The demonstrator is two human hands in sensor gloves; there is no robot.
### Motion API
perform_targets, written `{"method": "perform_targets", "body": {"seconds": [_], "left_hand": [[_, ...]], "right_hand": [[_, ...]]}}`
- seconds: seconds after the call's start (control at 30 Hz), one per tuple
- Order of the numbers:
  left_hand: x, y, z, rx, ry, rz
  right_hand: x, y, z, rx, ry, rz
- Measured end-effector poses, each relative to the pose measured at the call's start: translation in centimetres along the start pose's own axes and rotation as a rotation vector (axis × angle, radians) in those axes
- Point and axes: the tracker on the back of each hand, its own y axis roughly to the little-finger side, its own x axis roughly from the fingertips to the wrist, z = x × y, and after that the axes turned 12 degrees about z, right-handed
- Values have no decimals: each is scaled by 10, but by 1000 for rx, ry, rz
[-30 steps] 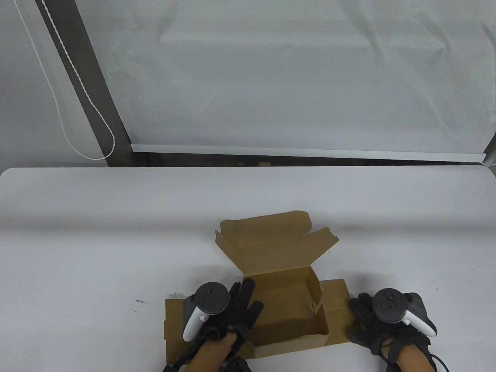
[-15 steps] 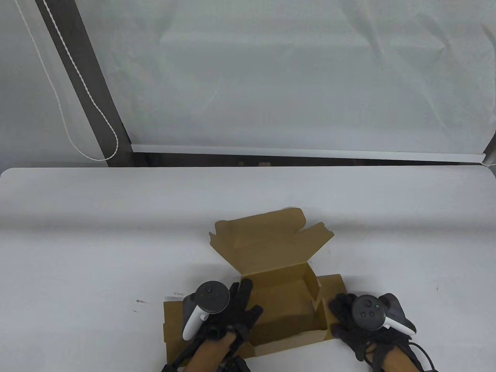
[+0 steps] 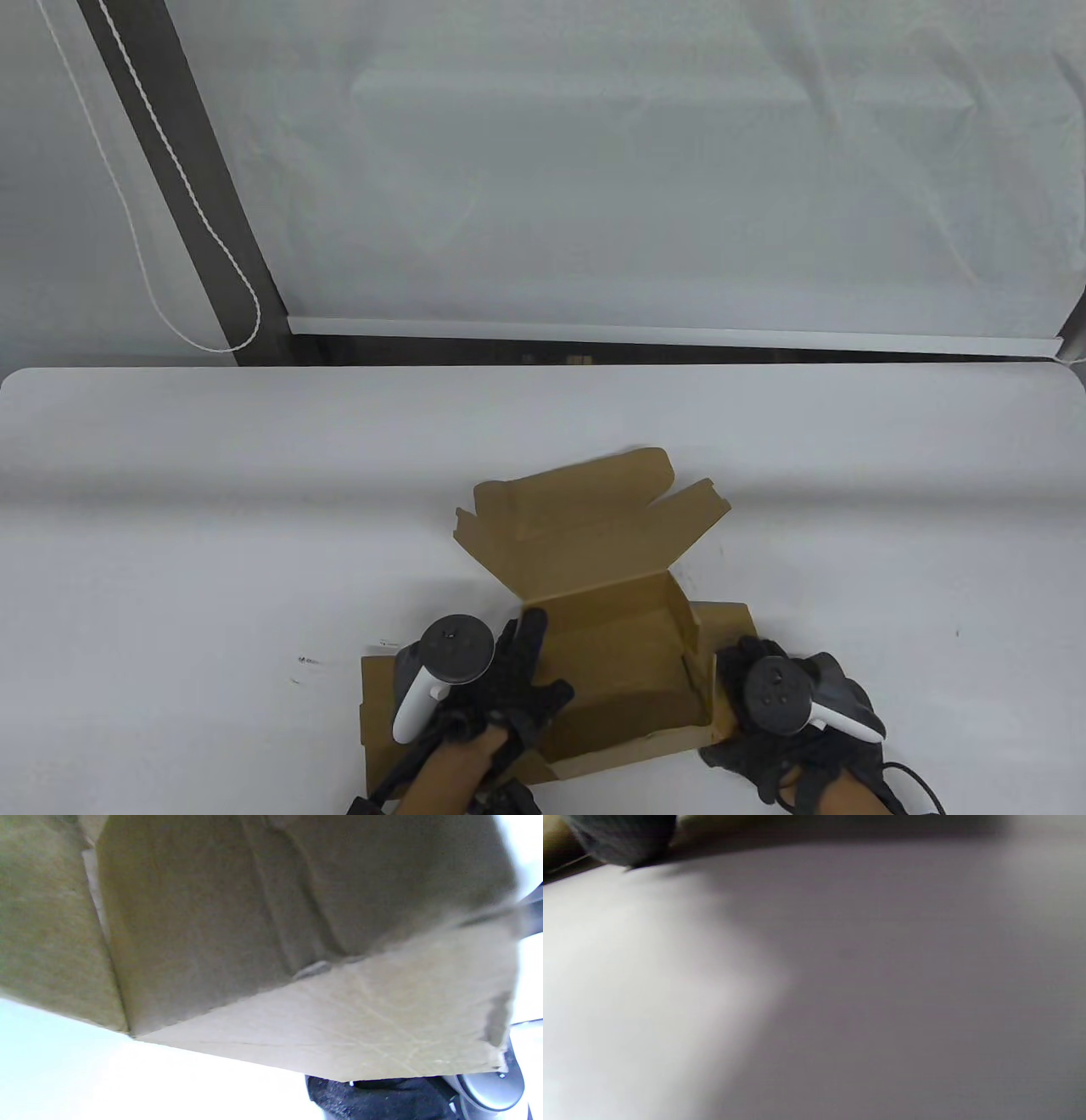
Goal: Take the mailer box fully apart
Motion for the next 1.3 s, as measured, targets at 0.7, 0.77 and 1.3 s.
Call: {"method": "perform_targets", "body": {"seconds": [0.7, 0.77, 1.3], "left_hand": [[-4, 6, 4, 24, 51, -9], [-4, 5, 4, 22, 51, -12], [0, 9, -4, 36, -29, -59]], "right_hand": [[11, 33, 8, -724, 52, 227], [12, 34, 7, -819, 55, 244], [34, 70, 14, -1107, 574, 32]]}}
